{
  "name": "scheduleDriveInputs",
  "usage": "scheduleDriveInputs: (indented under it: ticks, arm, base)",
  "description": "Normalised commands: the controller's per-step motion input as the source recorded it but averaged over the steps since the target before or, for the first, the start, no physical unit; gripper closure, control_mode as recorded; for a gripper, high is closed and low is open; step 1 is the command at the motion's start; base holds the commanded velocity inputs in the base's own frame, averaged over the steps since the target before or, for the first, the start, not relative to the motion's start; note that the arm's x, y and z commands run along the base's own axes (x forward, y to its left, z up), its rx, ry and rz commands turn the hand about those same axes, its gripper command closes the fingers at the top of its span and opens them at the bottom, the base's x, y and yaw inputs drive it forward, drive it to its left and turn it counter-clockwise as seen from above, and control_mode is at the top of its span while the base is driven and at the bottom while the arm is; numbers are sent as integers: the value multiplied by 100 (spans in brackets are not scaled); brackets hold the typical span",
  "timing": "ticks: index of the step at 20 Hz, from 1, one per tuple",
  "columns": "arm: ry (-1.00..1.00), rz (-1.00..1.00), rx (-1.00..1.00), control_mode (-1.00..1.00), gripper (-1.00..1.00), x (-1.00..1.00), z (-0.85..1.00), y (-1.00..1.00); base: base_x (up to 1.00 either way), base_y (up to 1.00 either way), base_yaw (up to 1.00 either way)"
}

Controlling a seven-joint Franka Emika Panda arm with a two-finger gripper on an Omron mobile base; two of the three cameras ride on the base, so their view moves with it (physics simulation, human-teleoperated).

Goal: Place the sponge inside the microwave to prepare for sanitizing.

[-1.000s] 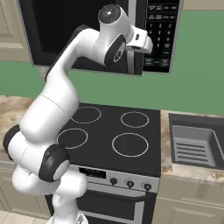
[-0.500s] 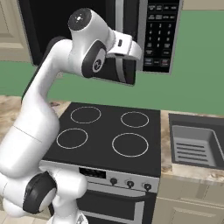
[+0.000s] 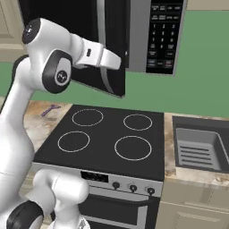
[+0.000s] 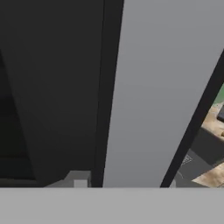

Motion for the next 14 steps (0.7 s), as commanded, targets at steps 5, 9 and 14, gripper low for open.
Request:
scheduleDriveInputs:
  ticks: [5,9,14]
  arm:
    - [0,-14,-9,-100,100,-54,0,57]
    - [0,-20,-13,-100,100,-48,0,73]
    - [0,-22,-9,-100,100,-31,0,74]
  base:
    - [0,0,0]
    - [0,0,0]
    - [0,0,0]
